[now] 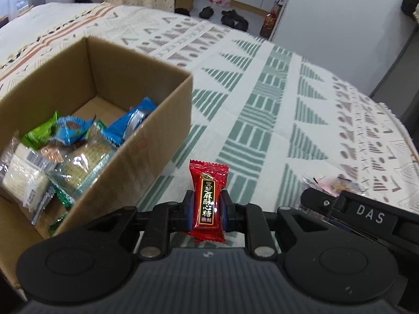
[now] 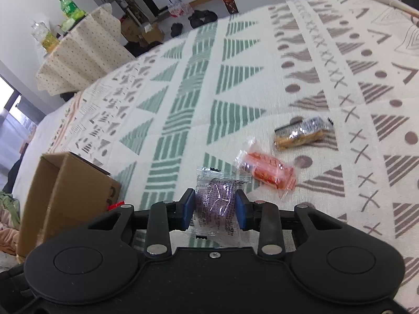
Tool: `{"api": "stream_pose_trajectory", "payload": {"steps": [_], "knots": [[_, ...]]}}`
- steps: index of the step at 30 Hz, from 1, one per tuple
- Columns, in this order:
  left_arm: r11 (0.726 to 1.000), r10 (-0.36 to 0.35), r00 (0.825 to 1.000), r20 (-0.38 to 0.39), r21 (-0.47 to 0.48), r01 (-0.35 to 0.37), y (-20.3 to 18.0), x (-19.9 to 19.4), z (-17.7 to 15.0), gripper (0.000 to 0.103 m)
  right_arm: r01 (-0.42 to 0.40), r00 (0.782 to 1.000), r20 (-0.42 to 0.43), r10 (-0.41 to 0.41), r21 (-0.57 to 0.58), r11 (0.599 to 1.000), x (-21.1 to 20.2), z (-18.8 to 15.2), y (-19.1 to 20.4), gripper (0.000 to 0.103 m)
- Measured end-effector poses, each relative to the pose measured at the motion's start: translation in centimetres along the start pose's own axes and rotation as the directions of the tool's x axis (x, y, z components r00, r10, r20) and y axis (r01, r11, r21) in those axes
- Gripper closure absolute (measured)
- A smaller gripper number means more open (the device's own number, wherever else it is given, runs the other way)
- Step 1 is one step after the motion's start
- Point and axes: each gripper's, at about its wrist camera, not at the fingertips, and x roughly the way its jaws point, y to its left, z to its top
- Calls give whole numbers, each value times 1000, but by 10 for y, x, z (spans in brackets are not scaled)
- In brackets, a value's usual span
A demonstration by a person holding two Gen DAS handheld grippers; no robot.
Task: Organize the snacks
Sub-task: 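Lift both held snacks and carry them over the cardboard box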
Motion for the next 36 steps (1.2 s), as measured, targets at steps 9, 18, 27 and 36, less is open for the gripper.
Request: {"api": "stream_pose_trajectory", "payload": {"steps": [9, 18, 27, 36], "knots": [[1000, -20, 997, 70, 9, 20, -4, -40, 8, 84, -68, 995, 69, 68, -4, 998, -27, 7, 12, 71], [1000, -19, 991, 133, 5, 19, 5, -72, 17, 84, -122, 985, 118, 124, -24, 992, -45, 9, 26, 71], [1000, -18, 984, 175, -5, 20, 22, -97, 24, 84, -160, 973, 157, 169, -69, 985, -60, 7, 52, 71], [999, -7, 981, 195, -37, 15, 51, -113, 31, 84, -180, 966, 167, 199, -125, 976, -65, -1, 81, 71]]}}
